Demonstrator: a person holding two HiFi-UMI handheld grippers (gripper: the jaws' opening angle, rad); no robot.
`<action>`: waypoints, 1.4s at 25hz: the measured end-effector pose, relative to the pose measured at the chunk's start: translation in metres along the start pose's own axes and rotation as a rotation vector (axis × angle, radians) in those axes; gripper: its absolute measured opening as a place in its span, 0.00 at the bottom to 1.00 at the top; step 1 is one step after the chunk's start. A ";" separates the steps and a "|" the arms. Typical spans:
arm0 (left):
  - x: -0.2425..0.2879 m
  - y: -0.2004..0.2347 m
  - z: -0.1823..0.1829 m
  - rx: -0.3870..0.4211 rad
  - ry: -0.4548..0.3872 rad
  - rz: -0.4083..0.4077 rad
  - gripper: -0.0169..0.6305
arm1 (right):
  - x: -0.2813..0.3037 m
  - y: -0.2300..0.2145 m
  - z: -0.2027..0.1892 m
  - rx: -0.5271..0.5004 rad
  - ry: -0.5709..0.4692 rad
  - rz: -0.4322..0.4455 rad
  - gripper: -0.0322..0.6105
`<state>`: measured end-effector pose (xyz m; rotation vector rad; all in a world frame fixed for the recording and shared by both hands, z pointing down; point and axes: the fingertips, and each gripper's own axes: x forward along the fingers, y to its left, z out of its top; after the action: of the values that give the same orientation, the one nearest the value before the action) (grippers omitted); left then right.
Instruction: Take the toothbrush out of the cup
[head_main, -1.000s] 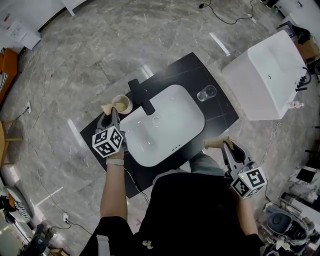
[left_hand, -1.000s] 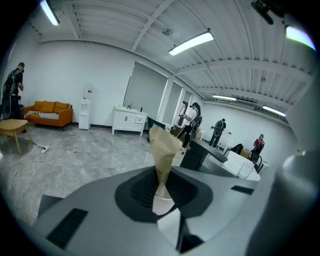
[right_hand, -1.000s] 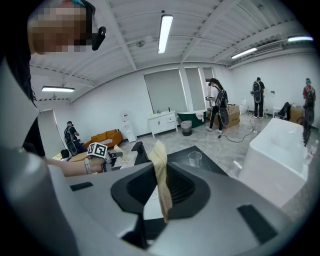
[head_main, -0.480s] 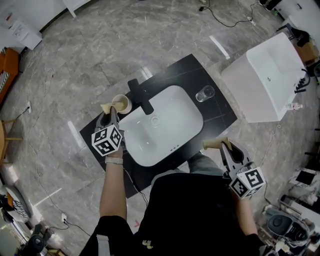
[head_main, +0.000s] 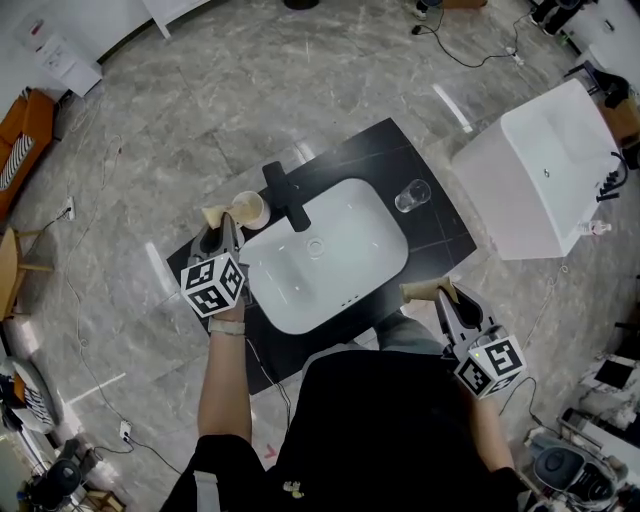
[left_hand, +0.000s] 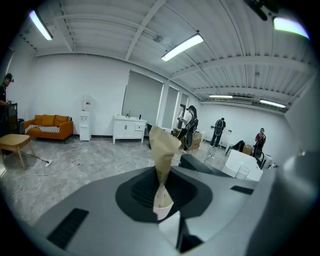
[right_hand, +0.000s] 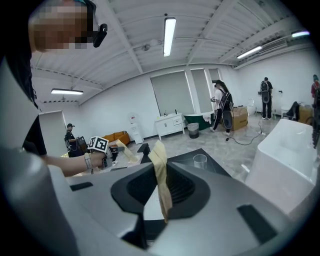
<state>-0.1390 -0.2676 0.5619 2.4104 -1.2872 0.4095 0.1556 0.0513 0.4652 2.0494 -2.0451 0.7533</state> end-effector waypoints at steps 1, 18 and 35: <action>-0.003 -0.002 0.005 0.002 -0.006 0.001 0.11 | 0.001 0.000 0.000 -0.001 -0.001 0.009 0.16; -0.105 -0.088 0.102 0.036 -0.146 -0.047 0.11 | 0.036 0.002 0.040 -0.017 -0.058 0.189 0.16; -0.206 -0.113 0.054 -0.027 -0.096 0.114 0.11 | 0.093 0.072 0.070 -0.112 -0.012 0.531 0.16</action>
<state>-0.1513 -0.0843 0.4057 2.3671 -1.4674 0.3086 0.0977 -0.0670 0.4291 1.4602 -2.6055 0.6730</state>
